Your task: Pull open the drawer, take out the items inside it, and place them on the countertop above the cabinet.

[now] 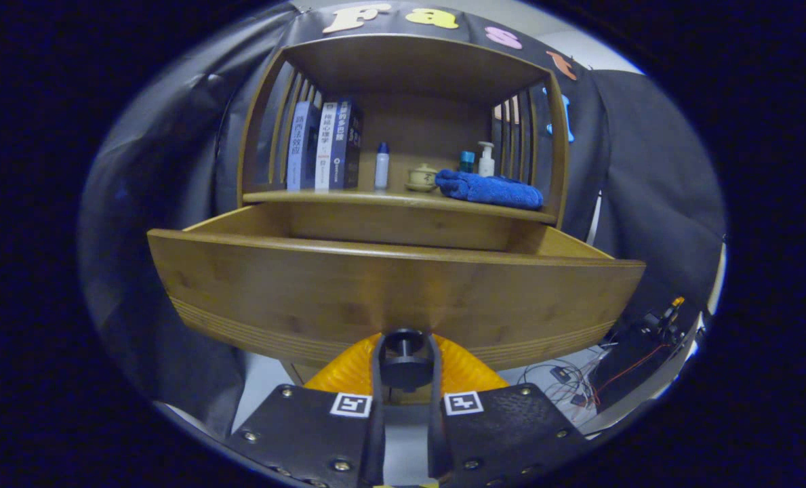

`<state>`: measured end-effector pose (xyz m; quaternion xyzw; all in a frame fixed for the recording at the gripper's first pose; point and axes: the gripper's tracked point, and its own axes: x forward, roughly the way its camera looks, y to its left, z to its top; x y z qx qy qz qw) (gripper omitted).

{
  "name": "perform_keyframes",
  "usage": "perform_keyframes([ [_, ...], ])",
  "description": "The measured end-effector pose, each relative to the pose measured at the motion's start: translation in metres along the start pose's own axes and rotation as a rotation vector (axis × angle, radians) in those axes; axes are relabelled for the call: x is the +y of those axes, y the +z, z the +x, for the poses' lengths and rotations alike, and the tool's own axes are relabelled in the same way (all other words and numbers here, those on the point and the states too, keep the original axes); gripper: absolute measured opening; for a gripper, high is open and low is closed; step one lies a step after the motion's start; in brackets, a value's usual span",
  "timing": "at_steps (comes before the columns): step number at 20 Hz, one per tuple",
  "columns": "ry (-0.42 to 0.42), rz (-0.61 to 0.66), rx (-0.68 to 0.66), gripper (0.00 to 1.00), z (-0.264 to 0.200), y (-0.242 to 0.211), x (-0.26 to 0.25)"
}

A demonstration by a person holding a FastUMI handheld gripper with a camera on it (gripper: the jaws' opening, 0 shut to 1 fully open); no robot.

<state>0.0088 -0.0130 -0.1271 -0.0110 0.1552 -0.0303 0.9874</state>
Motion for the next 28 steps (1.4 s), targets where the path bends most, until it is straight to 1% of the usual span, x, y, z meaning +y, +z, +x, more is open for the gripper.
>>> perform_keyframes([
  [3, -0.013, -0.016, 0.010, 0.25, -0.001, -0.004, -0.002],
  [6, -0.004, 0.027, -0.001, 0.25, 0.000, -0.003, -0.001],
  [8, -0.020, 0.001, 0.013, 0.25, 0.002, -0.006, -0.001],
  [10, -0.031, 0.002, 0.045, 0.30, -0.002, -0.009, 0.000],
  [11, -0.024, -0.011, 0.048, 0.37, -0.007, -0.010, 0.002],
  [13, -0.030, -0.019, 0.043, 0.47, -0.021, -0.009, 0.001],
  [14, -0.009, 0.009, 0.036, 0.54, -0.028, -0.008, 0.006],
  [16, 0.003, 0.055, 0.037, 0.67, -0.037, -0.009, 0.009],
  [17, -0.009, 0.054, 0.041, 0.73, -0.042, -0.008, 0.008],
  [18, -0.007, 0.054, 0.045, 0.76, -0.045, -0.008, 0.010],
  [19, -0.003, 0.052, 0.054, 0.83, -0.049, -0.006, 0.014],
  [20, -0.014, 0.048, 0.059, 0.86, -0.050, -0.004, 0.012],
  [23, -0.027, 0.059, 0.042, 0.98, -0.057, 0.014, 0.010],
  [26, -0.016, 0.078, 0.007, 0.98, -0.065, 0.037, 0.011],
  [28, -0.030, 0.072, 0.006, 0.98, -0.068, 0.048, 0.007],
])
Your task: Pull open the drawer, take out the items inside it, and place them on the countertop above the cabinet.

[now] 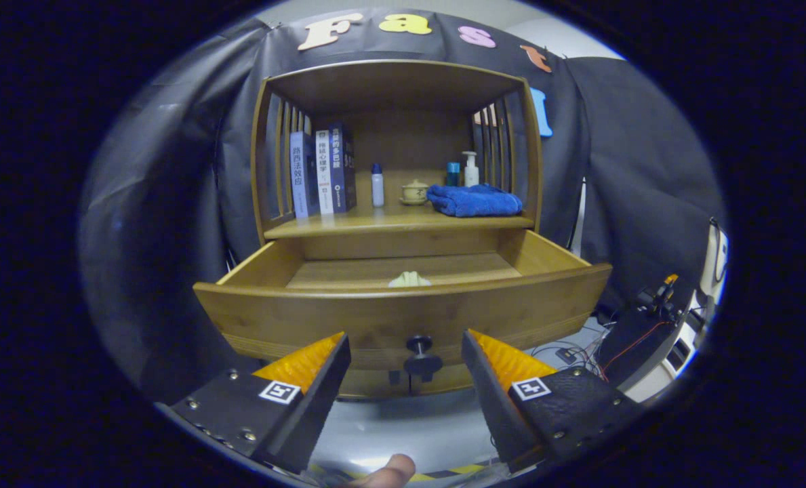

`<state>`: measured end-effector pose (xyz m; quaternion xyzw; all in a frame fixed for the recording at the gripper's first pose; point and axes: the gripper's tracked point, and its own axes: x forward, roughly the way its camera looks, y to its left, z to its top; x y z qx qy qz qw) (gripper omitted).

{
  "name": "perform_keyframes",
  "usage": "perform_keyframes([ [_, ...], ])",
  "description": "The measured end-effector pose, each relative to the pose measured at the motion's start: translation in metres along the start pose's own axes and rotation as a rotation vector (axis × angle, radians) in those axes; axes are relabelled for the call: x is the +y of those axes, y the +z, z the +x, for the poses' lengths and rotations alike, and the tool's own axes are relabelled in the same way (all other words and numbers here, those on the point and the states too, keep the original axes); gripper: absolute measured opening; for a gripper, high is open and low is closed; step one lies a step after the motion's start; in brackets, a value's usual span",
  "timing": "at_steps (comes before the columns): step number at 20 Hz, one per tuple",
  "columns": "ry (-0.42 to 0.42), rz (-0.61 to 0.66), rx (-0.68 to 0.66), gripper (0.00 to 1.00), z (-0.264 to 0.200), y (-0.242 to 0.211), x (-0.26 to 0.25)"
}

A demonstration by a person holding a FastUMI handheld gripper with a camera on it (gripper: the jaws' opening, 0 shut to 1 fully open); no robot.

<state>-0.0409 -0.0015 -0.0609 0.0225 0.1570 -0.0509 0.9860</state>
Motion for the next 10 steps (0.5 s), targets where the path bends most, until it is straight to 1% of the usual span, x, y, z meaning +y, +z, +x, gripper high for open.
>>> perform_keyframes([
  [4, -0.015, -0.010, -0.004, 0.98, 0.002, 0.032, -0.001],
  [5, -0.005, -0.003, -0.009, 0.98, 0.005, 0.042, 0.002],
  [10, 0.002, -0.004, 0.033, 0.98, 0.038, 0.073, 0.005],
])
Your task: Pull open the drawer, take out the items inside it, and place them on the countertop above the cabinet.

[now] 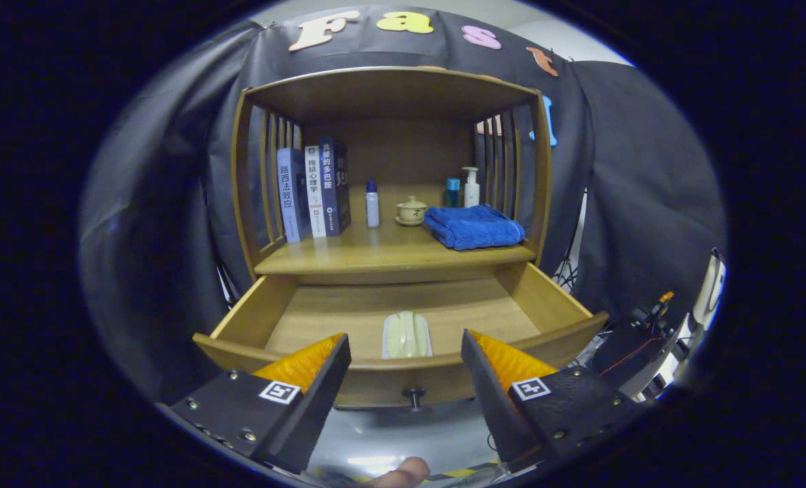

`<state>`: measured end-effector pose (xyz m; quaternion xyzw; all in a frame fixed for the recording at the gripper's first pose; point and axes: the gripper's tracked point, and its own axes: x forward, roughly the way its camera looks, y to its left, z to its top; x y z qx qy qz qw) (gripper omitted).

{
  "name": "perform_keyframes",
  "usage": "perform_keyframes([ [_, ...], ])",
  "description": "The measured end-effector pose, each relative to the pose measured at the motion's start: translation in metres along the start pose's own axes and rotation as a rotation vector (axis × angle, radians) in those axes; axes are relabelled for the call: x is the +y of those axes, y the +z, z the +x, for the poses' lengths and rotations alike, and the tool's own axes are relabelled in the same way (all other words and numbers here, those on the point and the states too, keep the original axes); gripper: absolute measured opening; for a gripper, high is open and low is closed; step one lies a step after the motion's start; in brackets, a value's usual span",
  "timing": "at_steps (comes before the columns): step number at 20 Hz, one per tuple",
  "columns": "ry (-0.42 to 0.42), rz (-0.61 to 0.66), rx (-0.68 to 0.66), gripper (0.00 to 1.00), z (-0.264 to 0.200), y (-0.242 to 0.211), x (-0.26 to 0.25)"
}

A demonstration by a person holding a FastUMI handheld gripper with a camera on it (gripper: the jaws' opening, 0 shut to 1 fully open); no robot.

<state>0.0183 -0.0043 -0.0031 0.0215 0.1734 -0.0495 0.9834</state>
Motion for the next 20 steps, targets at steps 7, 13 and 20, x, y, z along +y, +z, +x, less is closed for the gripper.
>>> perform_keyframes([
  [7, -0.035, -0.045, 0.192, 0.98, 0.064, -0.006, 0.001],
  [13, -0.004, -0.008, 0.313, 0.98, 0.106, -0.034, 0.014],
  [20, -0.071, 0.016, 0.433, 0.63, 0.143, -0.056, 0.007],
])
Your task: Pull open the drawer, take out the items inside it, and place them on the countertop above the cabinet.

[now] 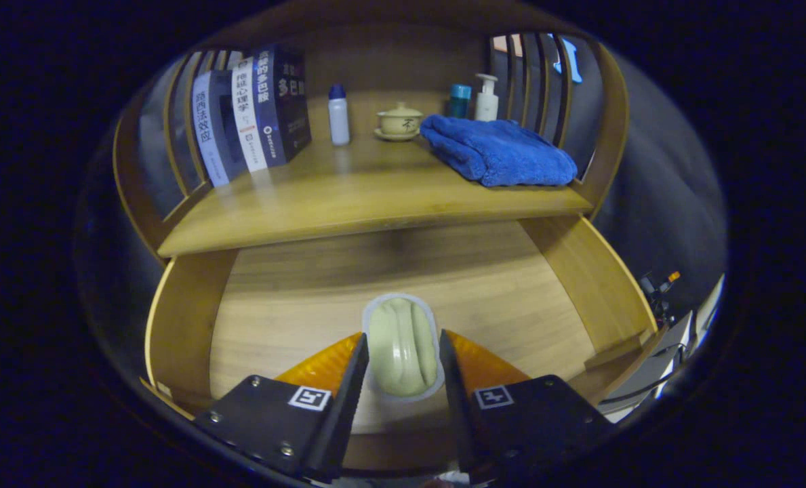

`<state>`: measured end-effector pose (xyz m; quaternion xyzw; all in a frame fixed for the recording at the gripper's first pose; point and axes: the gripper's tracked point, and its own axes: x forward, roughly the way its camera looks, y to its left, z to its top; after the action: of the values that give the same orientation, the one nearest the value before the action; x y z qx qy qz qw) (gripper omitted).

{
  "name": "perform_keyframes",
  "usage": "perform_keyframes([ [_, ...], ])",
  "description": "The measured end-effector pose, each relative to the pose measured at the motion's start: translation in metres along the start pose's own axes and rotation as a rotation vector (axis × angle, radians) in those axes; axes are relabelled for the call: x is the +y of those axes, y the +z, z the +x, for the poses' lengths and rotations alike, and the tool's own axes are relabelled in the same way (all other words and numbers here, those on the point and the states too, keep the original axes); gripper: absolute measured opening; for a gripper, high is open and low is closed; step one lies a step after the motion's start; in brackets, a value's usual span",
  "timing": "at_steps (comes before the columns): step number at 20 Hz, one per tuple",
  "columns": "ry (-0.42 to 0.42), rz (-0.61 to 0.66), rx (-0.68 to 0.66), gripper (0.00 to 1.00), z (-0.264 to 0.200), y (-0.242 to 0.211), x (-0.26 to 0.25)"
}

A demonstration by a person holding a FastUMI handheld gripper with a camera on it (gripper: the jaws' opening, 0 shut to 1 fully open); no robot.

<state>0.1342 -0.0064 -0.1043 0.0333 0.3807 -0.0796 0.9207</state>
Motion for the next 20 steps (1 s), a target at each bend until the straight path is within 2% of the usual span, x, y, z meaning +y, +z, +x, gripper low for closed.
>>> perform_keyframes([
  [3, 0.029, 0.002, 0.040, 0.62, 0.013, -0.003, 0.007],
  [6, -0.001, -0.013, 0.106, 0.63, 0.019, -0.010, 0.001],
  [8, -0.054, -0.012, 0.081, 0.63, 0.028, -0.007, -0.006],
  [9, -0.057, -0.014, 0.068, 0.15, 0.025, -0.004, -0.009],
  [15, -0.070, -0.004, -0.002, 0.16, 0.014, -0.008, -0.016],
  [20, -0.037, -0.002, -0.196, 0.16, -0.024, 0.014, -0.015],
])
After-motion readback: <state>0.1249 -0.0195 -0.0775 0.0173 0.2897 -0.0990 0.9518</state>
